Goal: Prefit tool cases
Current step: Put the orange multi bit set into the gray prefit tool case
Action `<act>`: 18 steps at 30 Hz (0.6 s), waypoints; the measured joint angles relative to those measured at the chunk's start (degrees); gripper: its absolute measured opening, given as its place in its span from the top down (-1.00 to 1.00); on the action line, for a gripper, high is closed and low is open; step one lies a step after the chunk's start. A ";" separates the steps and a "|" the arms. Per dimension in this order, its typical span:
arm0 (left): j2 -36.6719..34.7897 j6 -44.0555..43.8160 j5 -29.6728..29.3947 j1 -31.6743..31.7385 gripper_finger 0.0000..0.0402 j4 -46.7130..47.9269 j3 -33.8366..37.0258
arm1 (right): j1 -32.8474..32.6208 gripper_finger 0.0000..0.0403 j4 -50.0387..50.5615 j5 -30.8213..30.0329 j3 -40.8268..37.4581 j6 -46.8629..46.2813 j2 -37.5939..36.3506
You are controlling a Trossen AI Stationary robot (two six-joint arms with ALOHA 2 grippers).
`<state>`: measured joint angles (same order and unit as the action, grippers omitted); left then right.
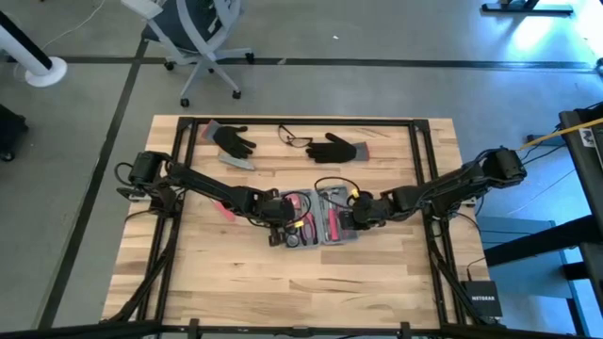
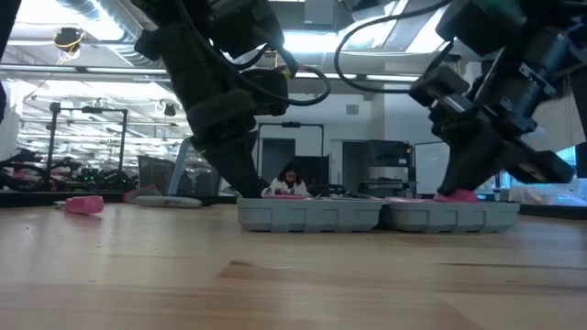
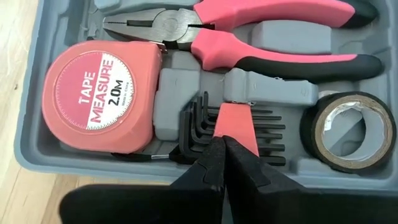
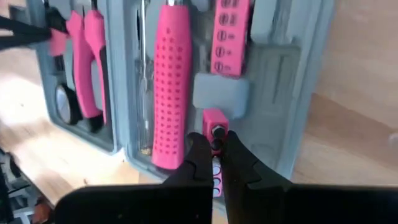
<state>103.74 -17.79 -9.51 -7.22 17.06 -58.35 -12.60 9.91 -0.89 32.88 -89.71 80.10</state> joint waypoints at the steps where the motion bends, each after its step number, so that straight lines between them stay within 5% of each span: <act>1: 0.00 -0.26 -0.19 0.00 1.00 0.02 -0.02 | -0.33 0.99 -0.07 0.03 0.02 -0.40 0.17; 18: 0.04 -0.30 -1.45 0.15 1.00 -0.93 -0.02 | -1.27 1.00 -3.54 -2.61 0.15 -3.81 0.73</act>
<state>103.78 -18.09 -10.96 -7.07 16.12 -58.37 -13.87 6.37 -3.50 33.04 -93.52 80.82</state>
